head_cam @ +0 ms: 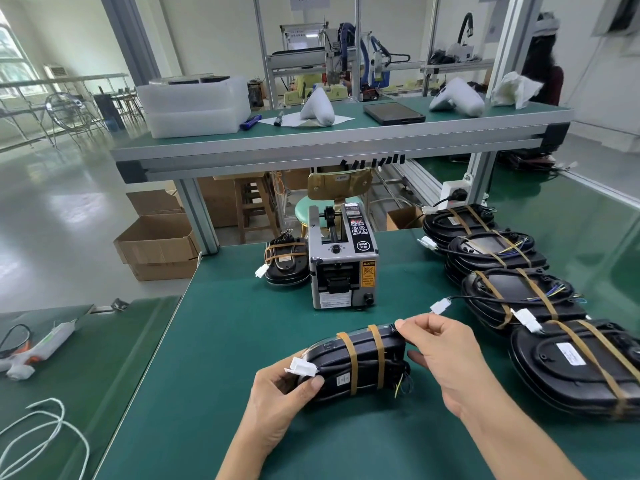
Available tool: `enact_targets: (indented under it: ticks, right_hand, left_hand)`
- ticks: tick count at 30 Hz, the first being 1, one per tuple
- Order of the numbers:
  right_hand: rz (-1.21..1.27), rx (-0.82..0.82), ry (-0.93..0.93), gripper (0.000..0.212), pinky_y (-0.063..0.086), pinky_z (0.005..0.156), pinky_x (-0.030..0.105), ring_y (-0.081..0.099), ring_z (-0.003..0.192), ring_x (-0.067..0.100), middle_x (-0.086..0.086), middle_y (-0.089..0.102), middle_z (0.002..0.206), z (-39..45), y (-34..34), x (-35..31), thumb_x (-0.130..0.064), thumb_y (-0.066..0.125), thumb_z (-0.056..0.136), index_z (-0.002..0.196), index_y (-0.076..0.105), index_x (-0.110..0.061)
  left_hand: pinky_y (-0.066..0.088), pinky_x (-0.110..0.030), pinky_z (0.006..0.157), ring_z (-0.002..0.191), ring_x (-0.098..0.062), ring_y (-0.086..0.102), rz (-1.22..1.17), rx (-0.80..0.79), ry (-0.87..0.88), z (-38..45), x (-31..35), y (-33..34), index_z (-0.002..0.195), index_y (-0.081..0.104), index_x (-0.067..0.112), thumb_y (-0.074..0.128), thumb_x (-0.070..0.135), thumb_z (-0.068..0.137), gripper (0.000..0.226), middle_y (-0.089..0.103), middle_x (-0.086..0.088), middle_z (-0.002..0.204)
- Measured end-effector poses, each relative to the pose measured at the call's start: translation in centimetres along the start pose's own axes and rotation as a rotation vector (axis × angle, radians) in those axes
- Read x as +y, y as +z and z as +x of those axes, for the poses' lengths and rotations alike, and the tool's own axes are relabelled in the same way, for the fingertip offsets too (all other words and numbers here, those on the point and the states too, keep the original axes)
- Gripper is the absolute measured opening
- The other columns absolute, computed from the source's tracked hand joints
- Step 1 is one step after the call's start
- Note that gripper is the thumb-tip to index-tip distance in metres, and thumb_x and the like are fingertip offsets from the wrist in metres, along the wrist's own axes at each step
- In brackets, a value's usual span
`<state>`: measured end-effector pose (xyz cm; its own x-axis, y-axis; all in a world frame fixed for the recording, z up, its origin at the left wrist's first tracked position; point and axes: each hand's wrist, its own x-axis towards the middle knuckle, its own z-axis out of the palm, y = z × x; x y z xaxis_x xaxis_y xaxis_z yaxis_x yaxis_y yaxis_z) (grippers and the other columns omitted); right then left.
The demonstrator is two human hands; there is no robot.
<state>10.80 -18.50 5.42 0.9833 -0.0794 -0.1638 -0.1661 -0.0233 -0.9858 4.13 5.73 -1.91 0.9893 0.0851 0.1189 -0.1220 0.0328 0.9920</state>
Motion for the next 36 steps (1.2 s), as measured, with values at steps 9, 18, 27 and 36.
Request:
enact_targets:
  ticks: [9,18,27,36]
  right_hand:
    - [-0.155,0.117,-0.074,0.014,0.058,0.078,0.041,0.065,0.081,0.019,-0.014,0.073,0.072,0.1,0.5,0.4,-0.029,0.084,0.082,0.072,0.076,-0.034]
    - [-0.371,0.192,-0.164,0.013,0.045,0.064,0.027,0.063,0.073,0.005,-0.011,0.071,0.076,-0.5,0.8,0.1,-0.036,0.079,0.082,0.071,0.072,-0.04]
    - [-0.512,0.204,-0.276,0.02,0.052,0.081,0.037,0.064,0.082,0.009,-0.011,0.064,0.087,-1.4,1.2,-0.2,-0.024,0.076,0.088,0.07,0.067,-0.024]
    - [-0.511,0.204,-0.256,0.019,0.053,0.083,0.038,0.063,0.084,0.009,-0.011,0.063,0.089,-1.3,1.1,-0.4,-0.028,0.075,0.088,0.071,0.067,-0.026]
  left_hand:
    - [0.055,-0.016,0.09,0.108,-0.013,0.076,0.016,-0.003,0.0,-0.1,0.0,0.0,0.115,0.083,0.025,0.08,0.021,0.086,0.029,0.081,-0.004,0.115]
    - [0.055,-0.016,0.09,0.109,-0.014,0.076,0.033,-0.004,-0.002,-0.1,-0.1,-0.1,0.118,0.082,0.024,0.084,0.038,0.081,0.039,0.081,-0.004,0.115]
    - [0.055,-0.015,0.091,0.111,-0.013,0.076,0.05,-0.011,-0.01,0.0,-0.4,-0.2,0.12,0.081,0.025,0.085,0.041,0.082,0.041,0.081,-0.002,0.117]
    - [0.054,-0.014,0.092,0.113,-0.012,0.075,0.05,-0.004,-0.021,0.0,-0.4,-0.1,0.121,0.081,0.031,0.09,0.059,0.076,0.053,0.08,0.0,0.119]
